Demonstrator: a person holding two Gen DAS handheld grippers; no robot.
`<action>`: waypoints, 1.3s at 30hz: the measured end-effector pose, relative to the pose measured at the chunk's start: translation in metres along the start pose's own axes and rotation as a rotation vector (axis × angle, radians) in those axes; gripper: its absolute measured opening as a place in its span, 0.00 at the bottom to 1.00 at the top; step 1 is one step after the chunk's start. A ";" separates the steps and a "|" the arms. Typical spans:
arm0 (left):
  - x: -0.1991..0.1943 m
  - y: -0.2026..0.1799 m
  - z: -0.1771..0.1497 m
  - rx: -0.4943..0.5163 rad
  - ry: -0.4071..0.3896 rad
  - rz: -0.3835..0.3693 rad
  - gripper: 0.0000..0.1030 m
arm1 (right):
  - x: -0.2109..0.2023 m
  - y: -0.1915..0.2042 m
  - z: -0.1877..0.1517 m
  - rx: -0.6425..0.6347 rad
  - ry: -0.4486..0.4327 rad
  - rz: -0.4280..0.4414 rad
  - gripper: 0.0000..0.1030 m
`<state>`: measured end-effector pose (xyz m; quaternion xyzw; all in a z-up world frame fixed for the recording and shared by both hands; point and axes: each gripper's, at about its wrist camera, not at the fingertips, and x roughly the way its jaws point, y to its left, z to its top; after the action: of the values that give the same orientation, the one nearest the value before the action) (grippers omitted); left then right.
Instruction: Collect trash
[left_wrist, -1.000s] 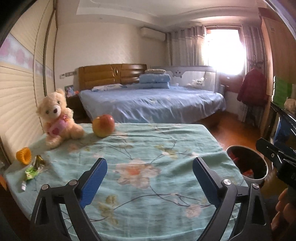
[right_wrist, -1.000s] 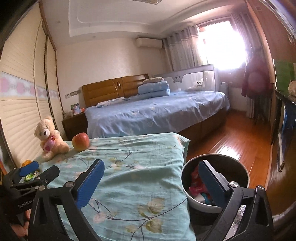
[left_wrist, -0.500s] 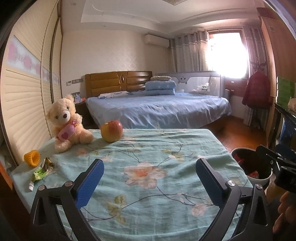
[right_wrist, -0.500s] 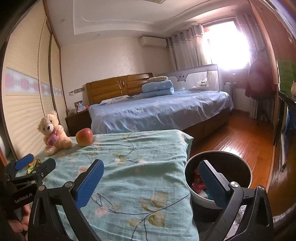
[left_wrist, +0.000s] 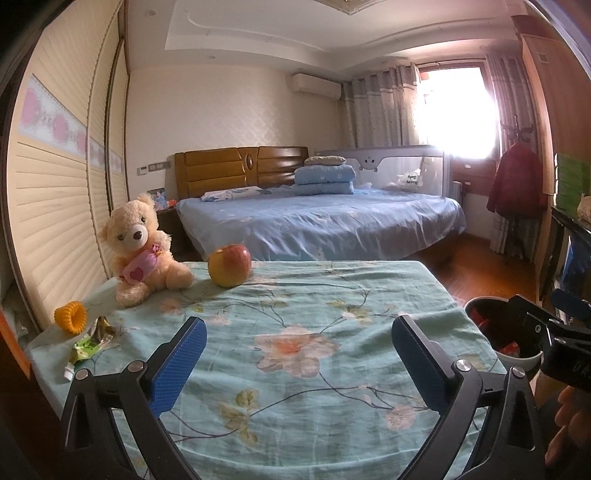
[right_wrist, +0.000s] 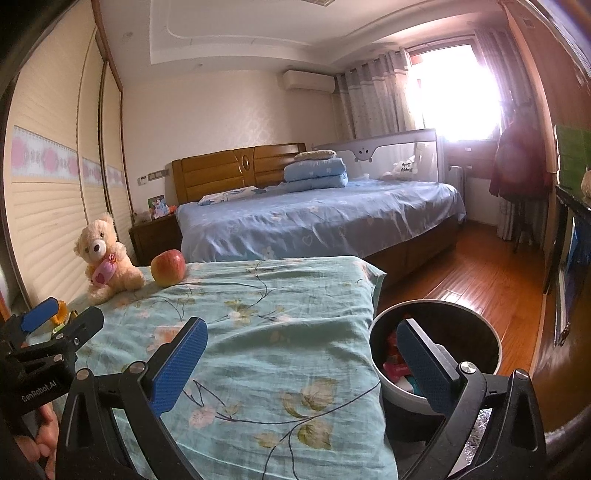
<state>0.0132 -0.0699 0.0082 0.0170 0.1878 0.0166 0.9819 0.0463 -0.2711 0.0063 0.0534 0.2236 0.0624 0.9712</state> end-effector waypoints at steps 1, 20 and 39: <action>0.000 0.000 0.000 -0.001 -0.001 -0.002 0.99 | 0.000 0.000 0.000 0.000 0.000 0.000 1.00; 0.002 0.003 0.000 -0.002 0.001 -0.004 0.99 | 0.000 0.001 0.000 -0.001 0.000 -0.001 1.00; 0.003 0.004 -0.002 -0.002 0.002 0.005 0.99 | -0.001 0.003 -0.002 0.003 0.006 -0.002 1.00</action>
<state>0.0153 -0.0661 0.0058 0.0165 0.1888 0.0192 0.9817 0.0438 -0.2677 0.0051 0.0546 0.2268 0.0614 0.9705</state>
